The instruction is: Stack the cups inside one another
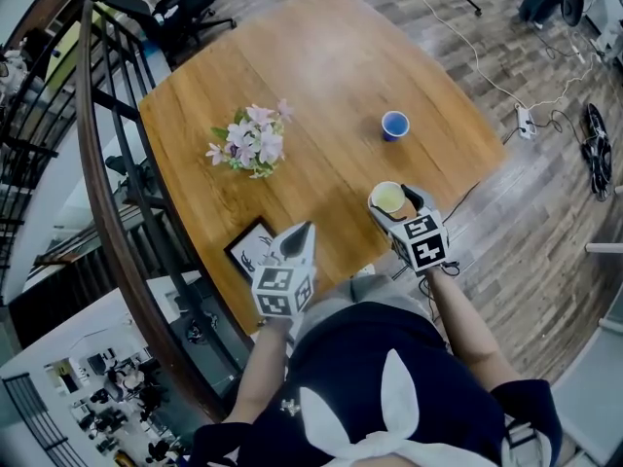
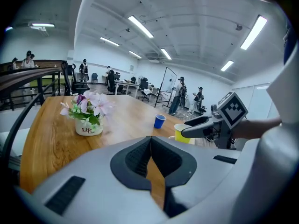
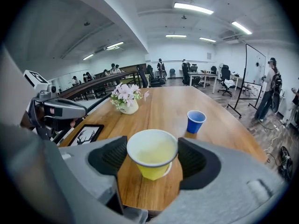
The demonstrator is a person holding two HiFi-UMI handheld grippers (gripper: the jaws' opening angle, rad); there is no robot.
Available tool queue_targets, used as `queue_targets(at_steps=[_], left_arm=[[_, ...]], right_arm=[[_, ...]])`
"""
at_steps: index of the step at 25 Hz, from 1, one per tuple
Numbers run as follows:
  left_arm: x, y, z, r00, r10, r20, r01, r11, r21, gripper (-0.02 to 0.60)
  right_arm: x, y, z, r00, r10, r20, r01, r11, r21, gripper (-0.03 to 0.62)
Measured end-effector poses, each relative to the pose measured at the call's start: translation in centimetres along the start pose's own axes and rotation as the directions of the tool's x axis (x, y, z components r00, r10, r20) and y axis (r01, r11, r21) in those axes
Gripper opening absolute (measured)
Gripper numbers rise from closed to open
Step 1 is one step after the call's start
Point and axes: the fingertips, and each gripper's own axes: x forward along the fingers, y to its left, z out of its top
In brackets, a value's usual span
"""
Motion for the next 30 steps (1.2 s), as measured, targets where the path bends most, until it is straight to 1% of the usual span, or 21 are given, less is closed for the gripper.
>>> queue_targets(at_steps=[6,13,20,22,24,30], left_arm=[[0.4,0.1,-0.1,1.0,0.009,-0.007,-0.009,1.0,-0.002,0.017],[0.8,0.4,0.0,1.0,0.013,-0.014,-0.014,1.0,-0.005,0.017],[1.0,0.3,0.0,1.0,0.012,-0.021,-0.013,1.0,-0.008,0.017],[1.2,0.4,0.0,1.0,0.01,-0.023,-0.01,1.0,-0.007,0.017],[1.3,0.5,0.0,1.0,0.006,-0.023,-0.007,1.0,-0.006,0.017],[1.7,0.4,0.1,1.0,-0.005,-0.028,0.005,1.0,-0.002,0.017]], right_arm=[[0.5,-0.4,0.9,0.997,0.001,0.077,-0.002,1.0,0.007,0.337],[2.6,-0.5,-1.1,0.999,0.003,0.035,-0.003,1.0,-0.001,0.337],[3.0,-0.7,-2.3,1.0,0.015,0.007,-0.015,1.0,-0.01,0.339],[3.1,-0.7,-2.4,1.0,0.018,0.005,-0.018,1.0,-0.005,0.34],[3.1,-0.8,-2.3,1.0,0.019,0.006,-0.019,1.0,0.0,0.356],[2.3,-1.7,-1.3,1.0,-0.001,0.028,0.0,1.0,0.015,0.357]])
